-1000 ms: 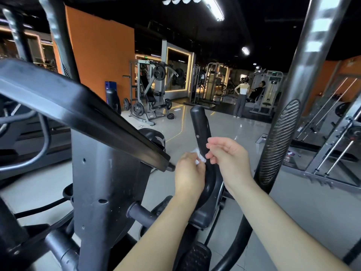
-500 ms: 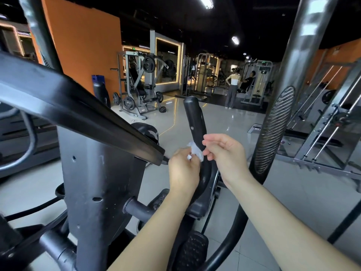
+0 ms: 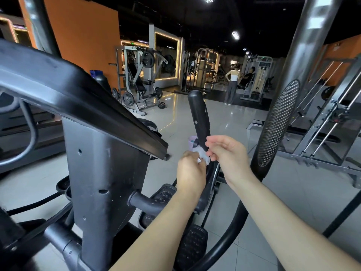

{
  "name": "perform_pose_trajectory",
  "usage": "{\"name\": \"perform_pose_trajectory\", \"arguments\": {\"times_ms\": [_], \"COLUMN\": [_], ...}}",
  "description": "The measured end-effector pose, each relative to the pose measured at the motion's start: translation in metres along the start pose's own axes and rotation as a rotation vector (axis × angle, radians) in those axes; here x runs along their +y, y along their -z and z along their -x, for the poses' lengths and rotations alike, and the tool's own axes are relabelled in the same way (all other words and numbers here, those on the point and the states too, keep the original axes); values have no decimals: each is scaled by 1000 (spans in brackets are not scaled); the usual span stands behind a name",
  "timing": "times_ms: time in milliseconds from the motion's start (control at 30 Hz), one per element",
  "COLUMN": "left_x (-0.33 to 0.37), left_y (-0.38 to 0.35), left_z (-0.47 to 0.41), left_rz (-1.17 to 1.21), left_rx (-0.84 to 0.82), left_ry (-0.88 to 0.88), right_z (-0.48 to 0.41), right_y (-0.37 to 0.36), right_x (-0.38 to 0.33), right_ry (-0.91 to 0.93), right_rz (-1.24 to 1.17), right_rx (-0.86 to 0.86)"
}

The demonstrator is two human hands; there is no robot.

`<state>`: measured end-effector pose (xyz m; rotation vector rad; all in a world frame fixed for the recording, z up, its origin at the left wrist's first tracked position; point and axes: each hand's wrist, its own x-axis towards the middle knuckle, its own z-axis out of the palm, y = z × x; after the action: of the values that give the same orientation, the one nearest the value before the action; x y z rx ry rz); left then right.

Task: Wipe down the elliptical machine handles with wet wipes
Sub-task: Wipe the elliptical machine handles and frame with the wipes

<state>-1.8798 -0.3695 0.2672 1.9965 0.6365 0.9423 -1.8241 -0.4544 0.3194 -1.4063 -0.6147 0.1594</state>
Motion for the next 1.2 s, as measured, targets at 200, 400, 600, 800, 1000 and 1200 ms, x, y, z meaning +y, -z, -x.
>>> {"name": "perform_pose_trajectory", "arguments": {"times_ms": [200,400,600,800,1000,1200], "left_x": [-5,-10,-4,-20,-24,-23], "left_y": [16,37,42,50,50,60], "left_z": [12,26,30,12,6,6], "left_rz": [-191,-62,75,-136,-224,-292], "left_rx": [-171,-324,-326,-294,-380,-429], "left_ry": [-90,-131,-62,73,102,105], "right_z": [9,38,48,13,9,30], "right_y": [9,22,19,-6,0,4], "right_x": [18,46,35,24,77,67], "right_ry": [-28,-93,-40,380,644,397], "right_rz": [118,340,115,366,730,713], "right_rx": [79,-53,65,221,123,-44]}}
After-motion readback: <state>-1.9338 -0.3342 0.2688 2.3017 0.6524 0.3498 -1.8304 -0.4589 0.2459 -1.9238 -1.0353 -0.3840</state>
